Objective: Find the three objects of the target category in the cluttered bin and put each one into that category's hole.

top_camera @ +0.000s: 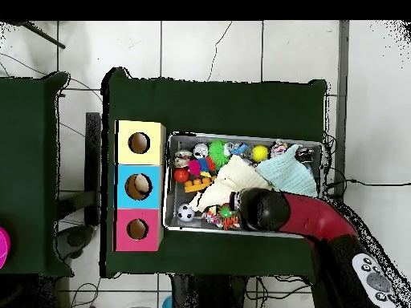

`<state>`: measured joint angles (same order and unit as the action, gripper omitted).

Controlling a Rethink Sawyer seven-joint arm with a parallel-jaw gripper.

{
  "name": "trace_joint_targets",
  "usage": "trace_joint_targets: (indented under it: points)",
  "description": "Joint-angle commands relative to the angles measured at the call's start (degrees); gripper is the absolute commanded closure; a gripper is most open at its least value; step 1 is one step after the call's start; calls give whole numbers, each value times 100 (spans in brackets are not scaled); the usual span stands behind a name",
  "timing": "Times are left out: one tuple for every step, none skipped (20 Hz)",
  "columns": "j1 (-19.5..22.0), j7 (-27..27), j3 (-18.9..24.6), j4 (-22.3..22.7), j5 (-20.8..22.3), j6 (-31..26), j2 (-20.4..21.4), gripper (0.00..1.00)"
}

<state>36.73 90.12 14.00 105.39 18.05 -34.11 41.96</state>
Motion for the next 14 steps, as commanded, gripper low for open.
trace_joint_targets:
  points:
    - [186, -768, 630, -640, 55, -847, 203, 0]
    - [194, -760, 643, -653, 59, -851, 198, 0]
    - [221, -775, 676, -683, 48, -892, 211, 0]
    - [233, -772, 694, -707, 55, -909, 200, 0]
    - [263, -783, 715, -713, 66, -912, 195, 0]
    - [271, -784, 731, -744, 74, -939, 183, 0]
    - [289, -790, 746, -751, 87, -949, 190, 0]
    - [290, -784, 758, -783, 96, -979, 182, 0]
    - [293, -774, 769, -786, 116, -971, 183, 0]
    - [290, -757, 781, -818, 134, -985, 169, 0]
    - [279, -744, 781, -849, 166, -959, 142, 0]
    - [267, -734, 783, -892, 181, -965, 118, 0]
    - [231, -714, 769, -996, 214, -960, 52, 0]
    - [222, -720, 769, -1068, 233, -944, -8, 0]
